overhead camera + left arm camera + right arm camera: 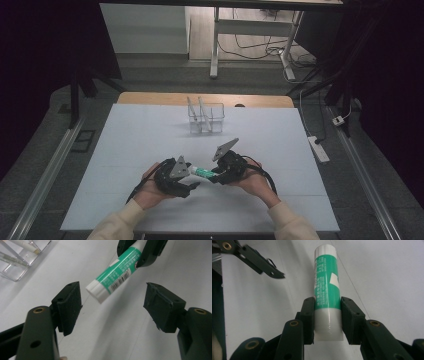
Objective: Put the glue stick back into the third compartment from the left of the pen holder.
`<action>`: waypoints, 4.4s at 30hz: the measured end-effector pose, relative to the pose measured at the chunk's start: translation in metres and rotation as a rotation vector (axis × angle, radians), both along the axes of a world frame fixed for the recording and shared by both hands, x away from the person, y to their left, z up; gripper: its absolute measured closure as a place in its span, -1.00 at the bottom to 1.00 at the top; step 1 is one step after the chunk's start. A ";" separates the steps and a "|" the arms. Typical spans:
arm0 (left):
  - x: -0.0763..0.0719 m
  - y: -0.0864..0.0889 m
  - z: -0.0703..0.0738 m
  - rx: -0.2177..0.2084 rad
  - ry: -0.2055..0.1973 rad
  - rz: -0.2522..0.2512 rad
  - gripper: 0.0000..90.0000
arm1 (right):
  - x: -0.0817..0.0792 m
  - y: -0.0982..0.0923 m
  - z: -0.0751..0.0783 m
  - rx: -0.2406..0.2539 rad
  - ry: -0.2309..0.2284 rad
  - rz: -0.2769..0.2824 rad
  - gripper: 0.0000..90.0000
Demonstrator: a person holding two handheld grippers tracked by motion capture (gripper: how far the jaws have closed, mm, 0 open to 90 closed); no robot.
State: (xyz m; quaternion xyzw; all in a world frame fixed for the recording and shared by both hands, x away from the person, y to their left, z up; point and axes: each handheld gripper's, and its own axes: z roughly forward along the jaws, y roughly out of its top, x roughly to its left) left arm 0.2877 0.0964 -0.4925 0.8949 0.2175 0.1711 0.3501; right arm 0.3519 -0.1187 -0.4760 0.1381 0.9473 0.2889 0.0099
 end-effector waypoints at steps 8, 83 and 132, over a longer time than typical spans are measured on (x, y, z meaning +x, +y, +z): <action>0.002 -0.008 -0.002 0.032 -0.027 -0.005 -0.27 | 0.000 0.001 0.000 0.020 0.022 0.019 0.45; 0.003 0.000 0.002 -0.040 -0.085 0.043 0.46 | -0.005 -0.011 0.013 0.439 -0.054 -0.153 -0.05; 0.002 -0.008 -0.006 -0.021 -0.085 0.050 0.41 | -0.004 -0.013 0.013 0.518 0.036 -0.127 0.42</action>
